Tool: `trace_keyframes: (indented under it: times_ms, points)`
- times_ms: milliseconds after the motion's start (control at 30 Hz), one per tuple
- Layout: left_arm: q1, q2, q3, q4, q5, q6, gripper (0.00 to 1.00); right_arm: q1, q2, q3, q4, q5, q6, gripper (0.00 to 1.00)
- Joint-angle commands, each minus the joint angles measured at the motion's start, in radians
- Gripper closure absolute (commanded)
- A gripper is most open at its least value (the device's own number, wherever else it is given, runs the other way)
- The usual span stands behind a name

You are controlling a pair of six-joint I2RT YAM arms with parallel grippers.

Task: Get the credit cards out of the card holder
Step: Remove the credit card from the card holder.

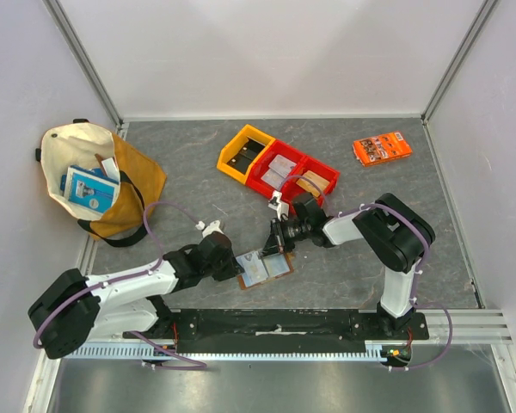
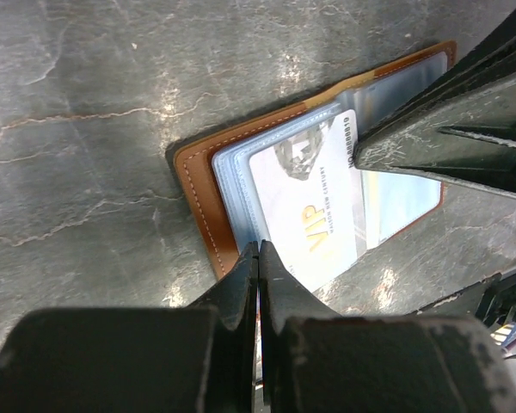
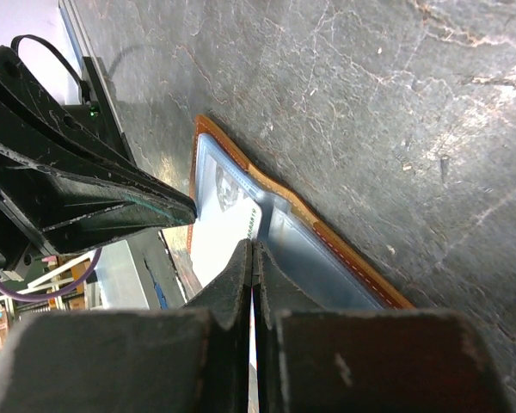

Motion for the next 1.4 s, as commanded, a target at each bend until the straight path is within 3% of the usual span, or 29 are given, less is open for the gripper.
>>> trace_keyframes:
  times_ms: [0,133,400,533,700,1300,1367]
  points:
    - [0.006,-0.013,-0.001,-0.050,-0.023,-0.002,0.98,-0.006,-0.025,-0.009,0.013,-0.016,-0.007,1.00]
    - [0.007,0.016,0.025,-0.051,-0.015,0.018,0.98,-0.006,-0.027,-0.009,0.012,-0.017,-0.004,0.99]
    - [0.007,0.102,0.051,-0.063,0.018,0.032,0.98,-0.006,-0.017,-0.007,0.018,-0.035,0.010,0.80]
    - [0.007,0.119,0.060,-0.083,0.015,0.040,0.98,-0.006,-0.017,-0.007,0.021,-0.035,0.010,0.82]
    - [0.009,0.140,0.088,-0.137,-0.004,0.054,0.98,-0.006,-0.017,-0.007,0.020,-0.039,0.004,1.00]
    - [0.014,0.133,0.087,-0.169,-0.023,0.061,0.98,-0.096,-0.059,-0.023,-0.092,-0.026,-0.067,1.00]
    - [0.014,0.122,0.085,-0.162,-0.023,0.063,0.98,-0.098,-0.050,-0.020,-0.091,-0.045,-0.067,0.86]
